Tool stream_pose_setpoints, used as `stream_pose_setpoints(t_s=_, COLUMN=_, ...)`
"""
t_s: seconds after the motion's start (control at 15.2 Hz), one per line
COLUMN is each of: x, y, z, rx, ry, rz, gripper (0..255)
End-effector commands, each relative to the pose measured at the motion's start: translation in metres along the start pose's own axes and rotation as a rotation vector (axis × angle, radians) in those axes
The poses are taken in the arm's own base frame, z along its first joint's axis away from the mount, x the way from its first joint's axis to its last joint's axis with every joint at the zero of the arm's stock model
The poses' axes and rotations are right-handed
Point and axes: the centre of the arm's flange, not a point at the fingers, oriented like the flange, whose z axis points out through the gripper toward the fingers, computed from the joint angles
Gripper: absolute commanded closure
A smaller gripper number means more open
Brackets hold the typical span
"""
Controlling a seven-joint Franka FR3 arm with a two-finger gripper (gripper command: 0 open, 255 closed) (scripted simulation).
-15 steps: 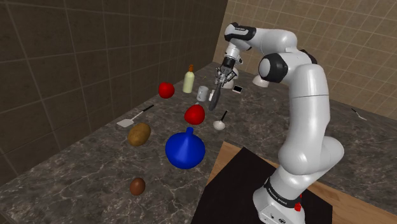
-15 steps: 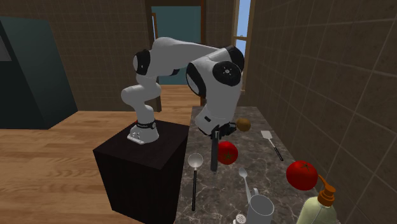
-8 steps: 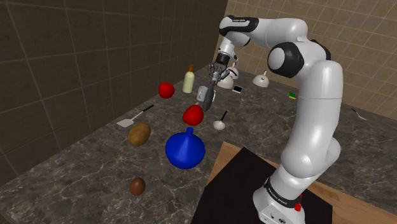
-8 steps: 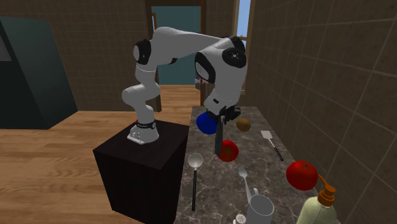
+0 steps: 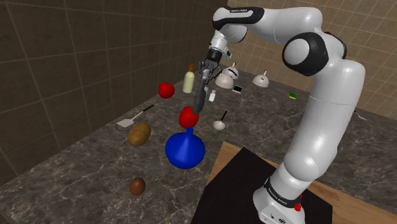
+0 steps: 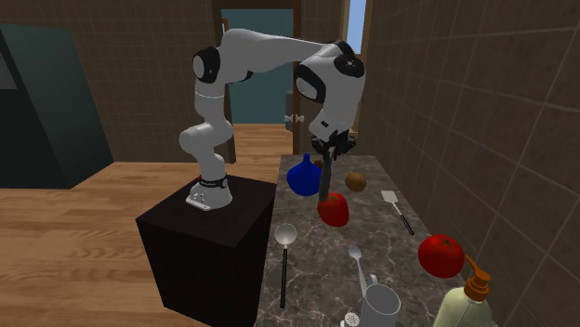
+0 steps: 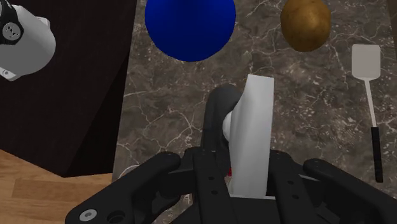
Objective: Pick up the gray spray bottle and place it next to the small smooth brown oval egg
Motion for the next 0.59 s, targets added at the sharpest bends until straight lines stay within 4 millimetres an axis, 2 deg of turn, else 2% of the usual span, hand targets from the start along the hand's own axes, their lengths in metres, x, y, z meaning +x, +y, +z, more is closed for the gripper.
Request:
stream_pose_setpoints(t_s=0.0, x=-0.022, y=-0.010, z=0.006, rx=0.000, ry=0.000, rz=0.001, gripper=255)
stream_pose_setpoints(t_s=0.53, x=-0.119, y=-0.044, z=0.032, rx=0.000, ry=0.000, rz=0.001, gripper=255)
